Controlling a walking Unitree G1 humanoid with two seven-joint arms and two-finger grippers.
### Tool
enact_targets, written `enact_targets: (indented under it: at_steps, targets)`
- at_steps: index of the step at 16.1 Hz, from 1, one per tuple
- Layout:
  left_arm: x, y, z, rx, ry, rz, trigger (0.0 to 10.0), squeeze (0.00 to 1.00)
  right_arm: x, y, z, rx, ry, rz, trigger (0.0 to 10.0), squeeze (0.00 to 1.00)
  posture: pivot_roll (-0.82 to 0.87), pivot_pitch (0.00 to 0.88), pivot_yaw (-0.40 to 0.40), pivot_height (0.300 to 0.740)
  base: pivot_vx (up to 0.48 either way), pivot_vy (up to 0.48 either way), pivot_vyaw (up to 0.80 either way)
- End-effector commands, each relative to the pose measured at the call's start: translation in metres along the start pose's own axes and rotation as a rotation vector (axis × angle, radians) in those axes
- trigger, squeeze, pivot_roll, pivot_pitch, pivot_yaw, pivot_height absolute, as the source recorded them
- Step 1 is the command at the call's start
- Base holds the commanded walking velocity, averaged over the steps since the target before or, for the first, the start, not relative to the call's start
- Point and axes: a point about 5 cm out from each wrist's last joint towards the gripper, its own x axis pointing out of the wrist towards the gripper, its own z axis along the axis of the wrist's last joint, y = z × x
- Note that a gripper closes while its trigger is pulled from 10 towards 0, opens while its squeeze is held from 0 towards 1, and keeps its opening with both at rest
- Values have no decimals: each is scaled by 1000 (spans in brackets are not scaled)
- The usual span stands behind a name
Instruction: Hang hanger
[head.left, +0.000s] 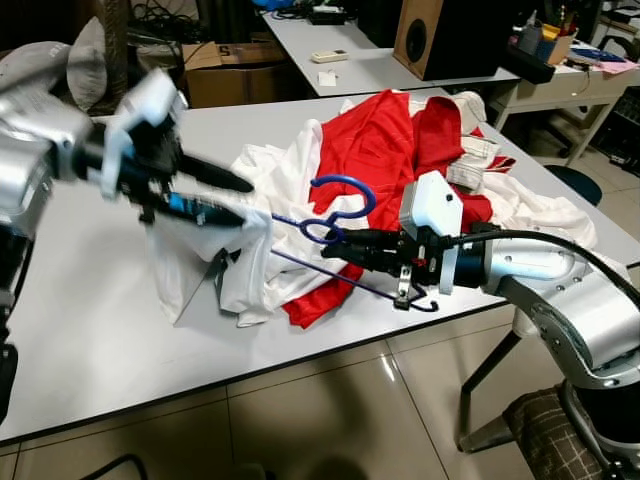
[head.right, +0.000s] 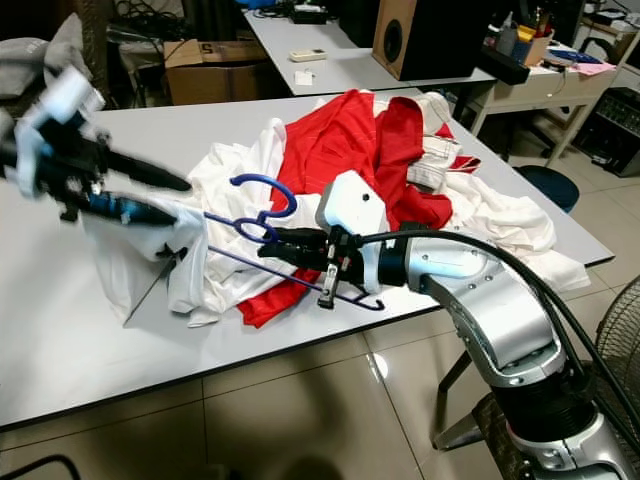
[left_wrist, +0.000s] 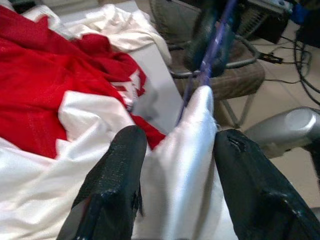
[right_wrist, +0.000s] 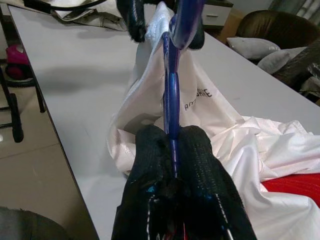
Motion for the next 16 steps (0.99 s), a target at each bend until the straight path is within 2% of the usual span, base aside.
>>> enact_targets:
  at_steps: [1,2,3,4,5,8,16]
  targets:
    - [2,-1,3,26,22,-10,10000,0,-3,-5,6,-29,-19,-15,10000,0,70,0,-7,740,0,0,0]
    - [4,3,-2,47,59,16,10000,0,-4,-6,7,-32,-22,-15,10000,0,70,0,-7,740,0,0,0]
    - [5,7,-5,59,80,47,3647,0,-3,-6,8,-34,-24,-15,10000,0,68,0,-7,740,0,0,0]
    - [6,8,-6,64,75,58,2157,0,-4,-6,8,-35,-25,-15,10000,0,68,0,-7,740,0,0,0]
    - [6,8,-5,64,60,65,0,0,-4,-7,8,-37,-25,-15,10000,0,65,0,-7,740,0,0,0]
    - [7,3,0,50,8,13,0,0,-5,-7,8,-38,-23,-15,10000,0,64,0,-9,740,0,0,0]
    - [11,-3,-9,23,13,-9,0,0,-4,-9,8,-36,-28,-16,10000,0,63,0,-11,740,0,0,0]
